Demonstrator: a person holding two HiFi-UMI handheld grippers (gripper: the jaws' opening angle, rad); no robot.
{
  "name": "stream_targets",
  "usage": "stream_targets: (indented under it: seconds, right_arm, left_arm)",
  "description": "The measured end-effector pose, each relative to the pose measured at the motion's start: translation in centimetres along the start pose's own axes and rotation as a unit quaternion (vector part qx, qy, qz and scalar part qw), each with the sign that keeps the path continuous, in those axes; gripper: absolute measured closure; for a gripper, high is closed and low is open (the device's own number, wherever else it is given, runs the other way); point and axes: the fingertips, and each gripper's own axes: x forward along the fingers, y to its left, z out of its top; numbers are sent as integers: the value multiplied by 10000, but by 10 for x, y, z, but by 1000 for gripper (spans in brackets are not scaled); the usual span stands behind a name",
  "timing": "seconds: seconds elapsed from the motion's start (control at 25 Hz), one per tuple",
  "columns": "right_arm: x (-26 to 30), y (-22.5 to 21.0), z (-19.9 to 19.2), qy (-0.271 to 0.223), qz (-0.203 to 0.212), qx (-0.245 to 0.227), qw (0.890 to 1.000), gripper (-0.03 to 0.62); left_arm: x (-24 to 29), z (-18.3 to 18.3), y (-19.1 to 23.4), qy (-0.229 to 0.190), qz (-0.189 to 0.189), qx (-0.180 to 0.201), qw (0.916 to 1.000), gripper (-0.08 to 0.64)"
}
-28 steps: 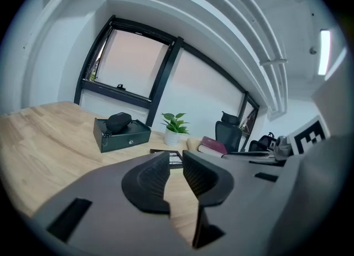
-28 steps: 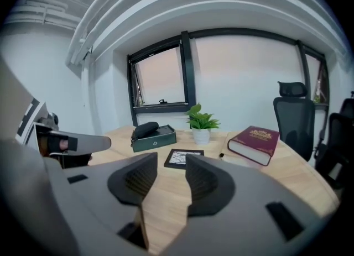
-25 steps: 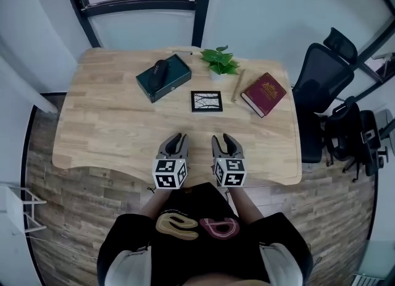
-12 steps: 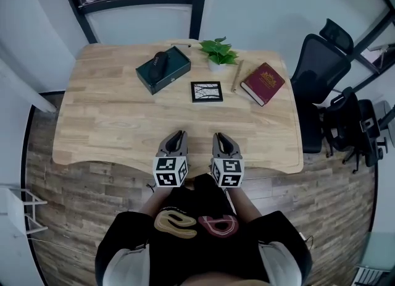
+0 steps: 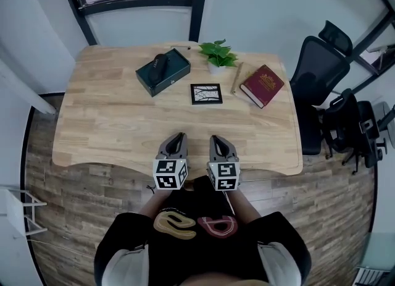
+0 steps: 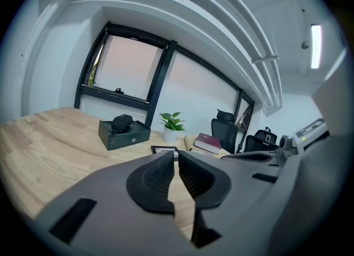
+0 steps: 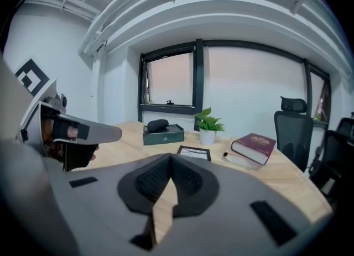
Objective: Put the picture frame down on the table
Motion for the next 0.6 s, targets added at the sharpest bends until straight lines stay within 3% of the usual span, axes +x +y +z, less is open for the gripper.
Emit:
stream_targets:
  seconds: [0.6]
  right_arm:
    - [-4, -1, -7, 0, -261, -32, 9997, 583]
  left_arm:
    - [-9, -2, 13, 10, 67, 23, 10000, 523]
